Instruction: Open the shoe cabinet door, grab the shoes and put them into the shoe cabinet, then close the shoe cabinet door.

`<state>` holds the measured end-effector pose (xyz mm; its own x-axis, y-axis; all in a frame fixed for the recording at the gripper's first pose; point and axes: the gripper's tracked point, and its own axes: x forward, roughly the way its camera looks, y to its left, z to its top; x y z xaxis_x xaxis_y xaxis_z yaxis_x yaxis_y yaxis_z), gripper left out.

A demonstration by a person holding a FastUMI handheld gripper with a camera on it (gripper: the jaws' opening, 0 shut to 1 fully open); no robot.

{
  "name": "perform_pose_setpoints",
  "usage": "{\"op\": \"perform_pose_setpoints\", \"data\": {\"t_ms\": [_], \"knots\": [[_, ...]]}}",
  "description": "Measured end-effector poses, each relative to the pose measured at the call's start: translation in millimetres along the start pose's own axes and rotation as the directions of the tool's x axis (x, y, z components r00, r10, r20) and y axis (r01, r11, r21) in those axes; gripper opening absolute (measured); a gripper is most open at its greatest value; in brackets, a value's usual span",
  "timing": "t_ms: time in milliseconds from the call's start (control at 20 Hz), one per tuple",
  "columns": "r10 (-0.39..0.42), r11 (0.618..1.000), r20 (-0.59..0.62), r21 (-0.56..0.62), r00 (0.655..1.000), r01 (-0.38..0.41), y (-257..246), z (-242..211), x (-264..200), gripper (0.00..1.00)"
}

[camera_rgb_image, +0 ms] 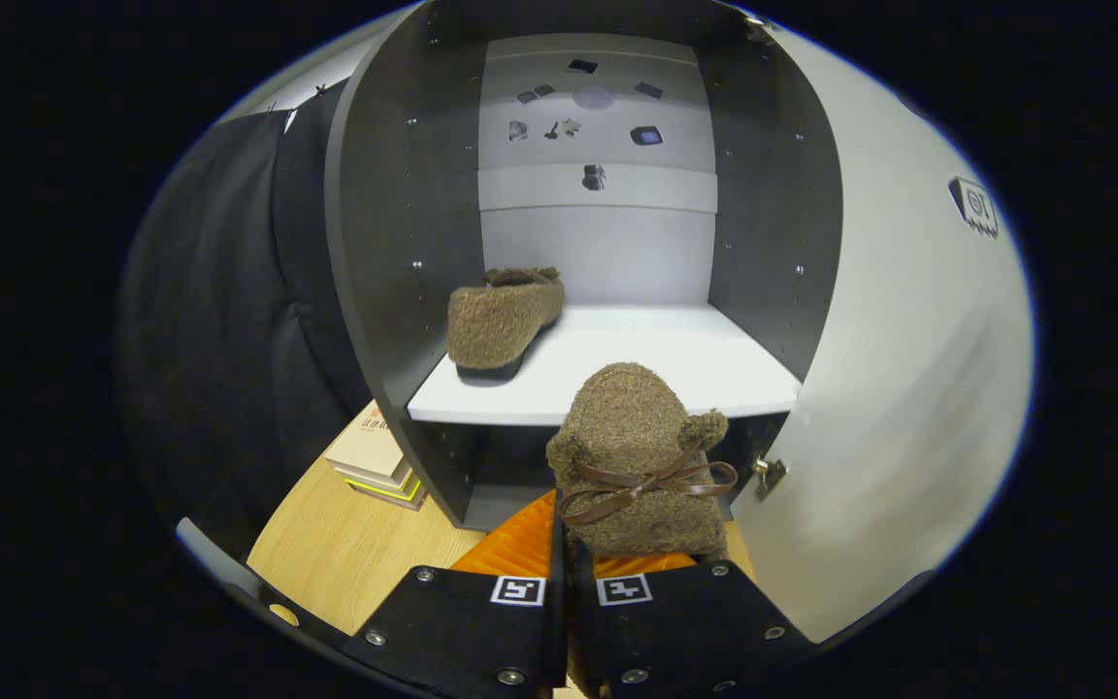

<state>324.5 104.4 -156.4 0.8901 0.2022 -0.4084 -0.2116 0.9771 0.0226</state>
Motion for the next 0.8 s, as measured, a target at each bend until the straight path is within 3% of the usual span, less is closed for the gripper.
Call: {"op": "perform_pose_setpoints", "data": {"t_ms": [150, 400, 800], "knots": [[0.001, 1.0, 0.022, -0.021, 1.0, 0.0, -10.3, 35.0, 15.3, 0.05], [0.003, 1.0, 0.027, -0.029, 1.0, -0.002, -22.8, 86.4, 78.3, 0.05], [-0.037, 0.998, -0.028, -0.047, 0.999, 0.035, -38.8, 129.6, 168.3, 0.05]]}}
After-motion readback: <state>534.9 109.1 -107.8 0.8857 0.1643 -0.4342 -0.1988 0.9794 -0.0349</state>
